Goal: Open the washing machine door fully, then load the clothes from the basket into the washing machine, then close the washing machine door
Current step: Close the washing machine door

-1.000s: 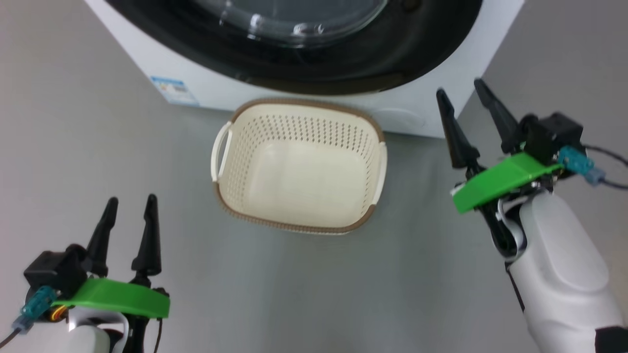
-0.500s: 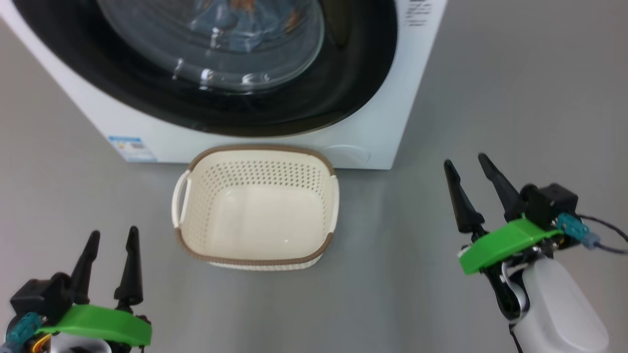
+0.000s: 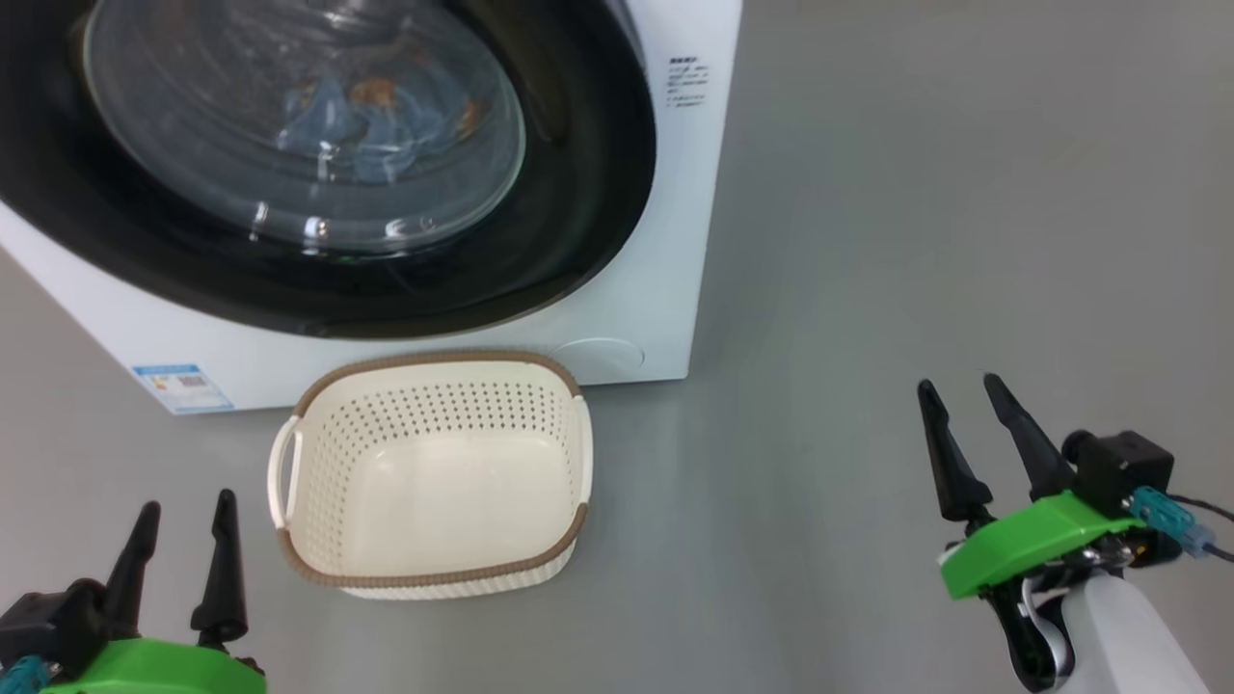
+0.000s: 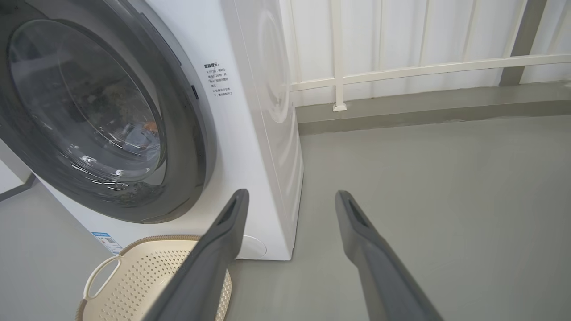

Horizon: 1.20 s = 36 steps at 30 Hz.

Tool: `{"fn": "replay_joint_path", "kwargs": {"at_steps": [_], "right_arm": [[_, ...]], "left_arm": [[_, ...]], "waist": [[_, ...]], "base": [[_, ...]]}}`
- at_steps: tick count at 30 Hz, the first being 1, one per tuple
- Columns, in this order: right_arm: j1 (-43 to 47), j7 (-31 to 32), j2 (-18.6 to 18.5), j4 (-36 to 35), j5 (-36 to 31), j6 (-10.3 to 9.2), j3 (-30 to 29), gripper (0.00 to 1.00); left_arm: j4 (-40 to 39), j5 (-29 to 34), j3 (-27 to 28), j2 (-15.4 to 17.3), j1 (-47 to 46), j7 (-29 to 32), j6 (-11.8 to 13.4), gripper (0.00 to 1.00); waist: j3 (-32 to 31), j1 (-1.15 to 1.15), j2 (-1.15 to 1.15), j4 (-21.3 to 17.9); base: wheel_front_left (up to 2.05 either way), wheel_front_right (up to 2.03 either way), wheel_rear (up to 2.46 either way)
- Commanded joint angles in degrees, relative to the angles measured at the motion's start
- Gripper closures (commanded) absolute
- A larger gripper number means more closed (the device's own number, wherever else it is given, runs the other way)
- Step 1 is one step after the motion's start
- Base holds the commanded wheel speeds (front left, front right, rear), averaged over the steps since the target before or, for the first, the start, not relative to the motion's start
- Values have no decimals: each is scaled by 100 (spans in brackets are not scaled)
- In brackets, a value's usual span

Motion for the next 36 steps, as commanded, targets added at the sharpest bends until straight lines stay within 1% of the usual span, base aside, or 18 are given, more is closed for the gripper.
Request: {"fn": "replay_joint_path", "kwargs": {"at_steps": [1,11,19,36], "right_arm": [[119,-27,-43,-143,4,-13,81,0],[526,-27,-100,-198,10,-13,-111,0],[878,-27,-147,-294,5,-13,-221,0],[1135,-27,-148,-335,-42,-13,-288,0]], "left_arm": [[-91,42,267,173,-49,-37,-14,0],[-78,148,467,154,137,-37,-14,0],[-31,300,514,121,325,-37,-14,0],[-30,364,566,141,475,-37,-14,0]], "waist": [[-125,0,0,-111],[-325,0,0,-233],[-518,0,0,-217],[-633,0,0,-195]], "base": [[0,0,0],[0,0,0],[0,0,0],[0,0,0]]}}
